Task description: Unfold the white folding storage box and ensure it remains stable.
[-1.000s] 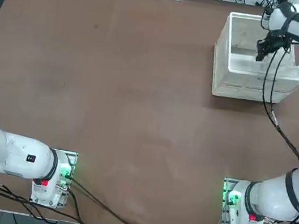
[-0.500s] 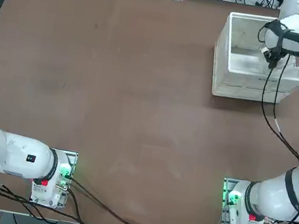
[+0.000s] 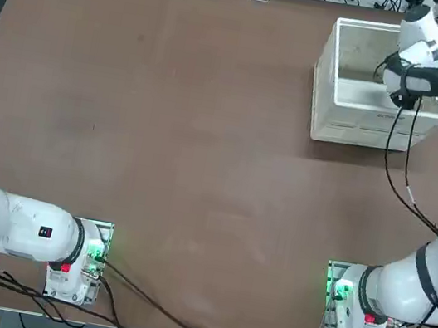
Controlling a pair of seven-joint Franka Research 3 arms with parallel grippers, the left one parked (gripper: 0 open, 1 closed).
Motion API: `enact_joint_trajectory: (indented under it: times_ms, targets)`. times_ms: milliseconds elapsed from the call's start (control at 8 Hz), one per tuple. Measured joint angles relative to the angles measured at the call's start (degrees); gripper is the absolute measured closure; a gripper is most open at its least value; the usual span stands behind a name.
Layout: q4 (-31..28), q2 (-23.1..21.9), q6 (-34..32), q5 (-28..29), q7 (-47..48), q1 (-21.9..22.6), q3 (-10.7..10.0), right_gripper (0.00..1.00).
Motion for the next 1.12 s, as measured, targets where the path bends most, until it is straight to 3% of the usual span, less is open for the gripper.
enact_joint_trajectory:
  times_ms: [625, 875, 1125]
  targets:
    - [1.2, 2.4, -3.2, -6.3, 2.3, 1.2, 0.6, 0.99]
    - [5.2, 2.5, -4.0, -1.4, 2.5, 1.3, 0.2, 0.99]
    - [9.0, 2.6, -8.3, 10.1, 1.1, 2.3, 0.1, 0.99]
